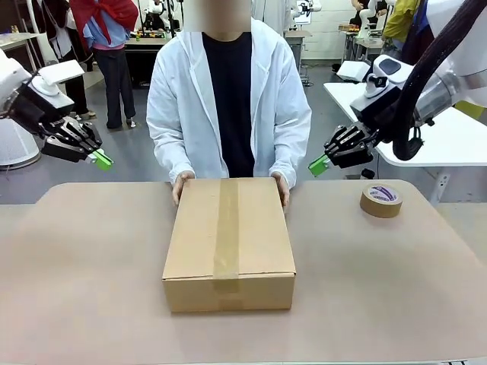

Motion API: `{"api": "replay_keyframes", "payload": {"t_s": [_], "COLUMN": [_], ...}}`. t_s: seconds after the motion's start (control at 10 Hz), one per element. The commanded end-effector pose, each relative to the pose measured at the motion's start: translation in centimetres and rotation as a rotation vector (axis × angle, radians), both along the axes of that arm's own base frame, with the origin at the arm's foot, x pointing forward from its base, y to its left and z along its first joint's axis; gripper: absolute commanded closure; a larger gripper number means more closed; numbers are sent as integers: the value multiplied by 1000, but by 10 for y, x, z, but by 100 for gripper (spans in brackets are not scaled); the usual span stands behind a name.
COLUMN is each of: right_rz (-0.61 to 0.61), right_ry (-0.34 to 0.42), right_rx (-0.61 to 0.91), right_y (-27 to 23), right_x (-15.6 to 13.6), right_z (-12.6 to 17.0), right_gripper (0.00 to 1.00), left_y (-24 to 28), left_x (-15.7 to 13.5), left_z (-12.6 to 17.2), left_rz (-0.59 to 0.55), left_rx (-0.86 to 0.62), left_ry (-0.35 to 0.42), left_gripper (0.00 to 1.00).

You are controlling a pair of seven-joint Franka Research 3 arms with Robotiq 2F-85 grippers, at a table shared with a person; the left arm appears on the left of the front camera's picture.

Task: Wrap the clocks to prevent damage.
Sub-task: After the human seals the box with tape, release both hands from the side flaps of the Package Box.

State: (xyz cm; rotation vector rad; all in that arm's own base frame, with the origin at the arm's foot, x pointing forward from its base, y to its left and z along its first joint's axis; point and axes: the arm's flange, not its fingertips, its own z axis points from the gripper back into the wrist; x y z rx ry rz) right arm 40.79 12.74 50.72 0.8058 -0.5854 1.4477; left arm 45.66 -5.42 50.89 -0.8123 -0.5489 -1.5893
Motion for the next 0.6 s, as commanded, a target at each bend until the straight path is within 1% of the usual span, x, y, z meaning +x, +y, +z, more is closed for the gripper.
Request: {"api": "replay_keyframes", "payload": {"t_s": [0.0,0.5], "right_rz": [9,9], "right_ry": [-12,-12], "right_rx": [12,12], "right_y": [2,2], "right_x": [5,5], "right_z": [2,2], "right_gripper": [99,99], "left_y": [-1,-1], "left_x": [2,2], "left_z": [1,1], "left_rz": [1,1], "left_rx": [0,0], "left_ry": [-14,-14], "left_gripper": [100,100]}}
